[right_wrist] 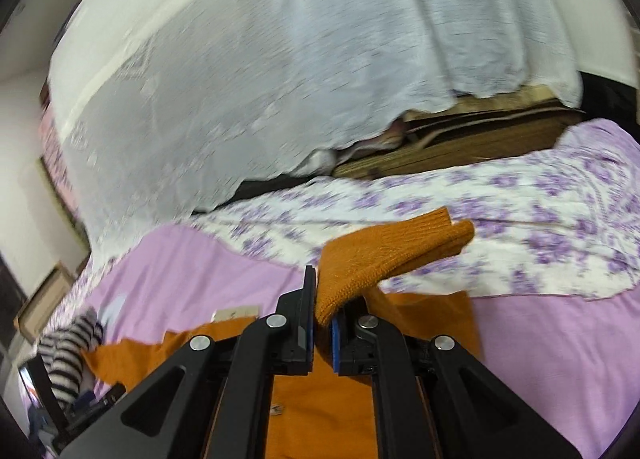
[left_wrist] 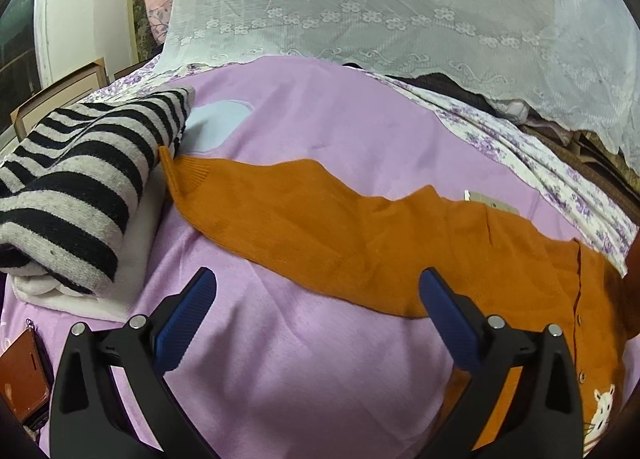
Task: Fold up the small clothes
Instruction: 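Fold the grasped sleeve across the cardigan body with the right tool, release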
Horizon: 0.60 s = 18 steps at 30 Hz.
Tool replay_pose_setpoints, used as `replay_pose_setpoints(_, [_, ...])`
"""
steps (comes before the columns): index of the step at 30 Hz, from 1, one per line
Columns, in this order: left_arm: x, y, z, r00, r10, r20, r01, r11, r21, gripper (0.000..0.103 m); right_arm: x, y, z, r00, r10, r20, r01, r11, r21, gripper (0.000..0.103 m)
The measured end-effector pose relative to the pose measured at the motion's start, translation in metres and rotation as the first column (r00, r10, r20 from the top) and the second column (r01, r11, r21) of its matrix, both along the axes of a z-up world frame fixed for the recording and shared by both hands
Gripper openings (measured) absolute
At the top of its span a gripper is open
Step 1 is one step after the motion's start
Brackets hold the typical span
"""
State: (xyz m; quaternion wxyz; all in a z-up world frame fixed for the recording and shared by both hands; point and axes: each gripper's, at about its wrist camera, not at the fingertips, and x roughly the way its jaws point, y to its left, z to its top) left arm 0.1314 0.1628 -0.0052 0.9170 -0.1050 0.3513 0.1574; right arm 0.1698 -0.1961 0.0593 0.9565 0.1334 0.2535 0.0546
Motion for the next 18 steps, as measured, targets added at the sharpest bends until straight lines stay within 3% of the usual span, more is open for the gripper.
replay_pose_setpoints(5, [0.001,0.006,-0.001,1.0,0.011,-0.005,-0.011,1.0,-0.02,0.099,0.015,0.052,-0.032,0.995,0.06,-0.078,-0.07,0.989,-0.128,0.007])
replay_pose_setpoints(9, [0.004,0.007,-0.002,1.0,0.007,-0.013,-0.008,1.0,-0.02,0.099,0.028,0.084,-0.076,0.967,0.115,-0.228,-0.163,0.965,-0.205,0.01])
replay_pose_setpoints(12, [0.002,0.005,-0.003,1.0,0.006,-0.013,-0.006,1.0,-0.014,0.099,0.03,0.098,-0.093,0.943,0.155,-0.295,-0.231,0.942,-0.242,0.023])
replay_pose_setpoints(16, [0.004,0.006,-0.005,1.0,0.005,-0.024,-0.005,1.0,-0.014,0.099,0.015,0.103,-0.084,0.939,0.208,-0.274,-0.281,0.923,-0.263,0.045])
replay_pose_setpoints(18, [0.004,0.005,-0.006,1.0,0.005,-0.028,-0.005,1.0,-0.012,0.099,0.009,0.101,-0.075,0.942,0.231,-0.244,-0.292,0.922,-0.255,0.047])
